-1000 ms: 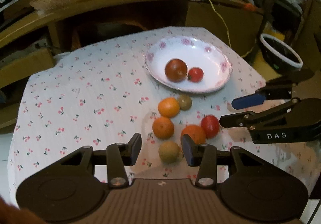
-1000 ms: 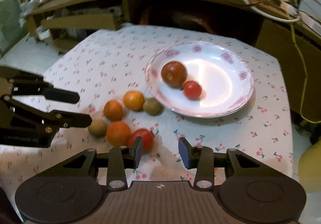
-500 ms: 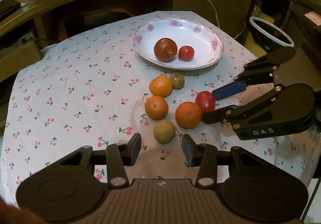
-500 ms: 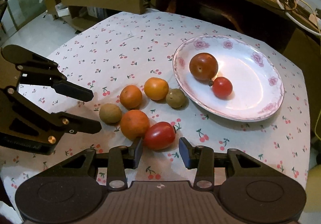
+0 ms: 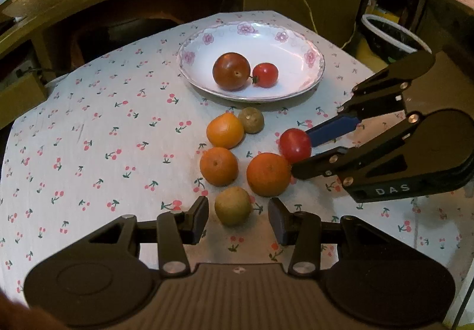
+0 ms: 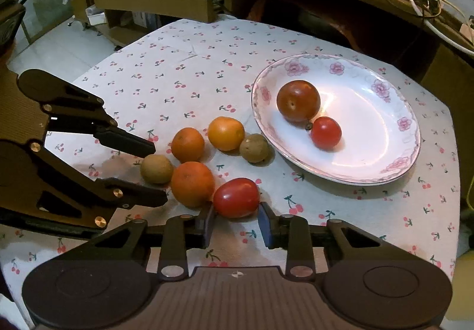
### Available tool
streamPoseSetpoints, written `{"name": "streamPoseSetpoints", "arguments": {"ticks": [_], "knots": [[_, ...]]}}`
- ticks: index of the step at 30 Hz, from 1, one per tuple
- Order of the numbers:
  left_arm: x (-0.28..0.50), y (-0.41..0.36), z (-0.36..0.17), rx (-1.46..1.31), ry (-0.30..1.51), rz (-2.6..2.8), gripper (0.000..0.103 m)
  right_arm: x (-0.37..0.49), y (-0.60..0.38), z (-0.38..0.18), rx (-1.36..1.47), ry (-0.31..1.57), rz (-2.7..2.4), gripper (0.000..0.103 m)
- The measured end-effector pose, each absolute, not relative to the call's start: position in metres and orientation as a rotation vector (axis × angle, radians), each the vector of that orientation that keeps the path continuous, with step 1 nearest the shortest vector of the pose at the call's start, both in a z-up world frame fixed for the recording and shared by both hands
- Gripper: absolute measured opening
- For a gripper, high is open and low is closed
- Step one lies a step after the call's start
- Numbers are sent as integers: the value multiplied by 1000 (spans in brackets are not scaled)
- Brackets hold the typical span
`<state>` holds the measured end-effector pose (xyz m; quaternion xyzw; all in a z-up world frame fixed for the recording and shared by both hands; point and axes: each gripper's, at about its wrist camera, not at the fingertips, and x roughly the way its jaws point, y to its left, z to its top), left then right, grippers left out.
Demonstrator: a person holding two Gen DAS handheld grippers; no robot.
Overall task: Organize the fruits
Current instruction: 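Withdraw both tools from the plate toward the remaining fruits, then grasp a red tomato with the right tool while the left tool grasps a brown kiwi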
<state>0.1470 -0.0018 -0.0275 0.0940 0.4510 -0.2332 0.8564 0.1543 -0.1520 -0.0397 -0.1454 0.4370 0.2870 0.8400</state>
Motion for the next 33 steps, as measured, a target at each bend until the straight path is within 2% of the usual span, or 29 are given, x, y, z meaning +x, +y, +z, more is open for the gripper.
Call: {"name": "streamPoseSetpoints", "arguments": {"ticks": [12,20,22,33], "knots": [[143,0,-28,197,956,-501,39,148,-161,-33,-311,955,619,31],[145,1,-31,210,955,-484,39,145,-161,-36,-330,960,629,32],[147,-1,-30,211,951,-484,39,146,-161,-36,-333,961,623,37],[148,0,-32,221,941,-487,42,151,-161,-38,-315,950,617,38]]}}
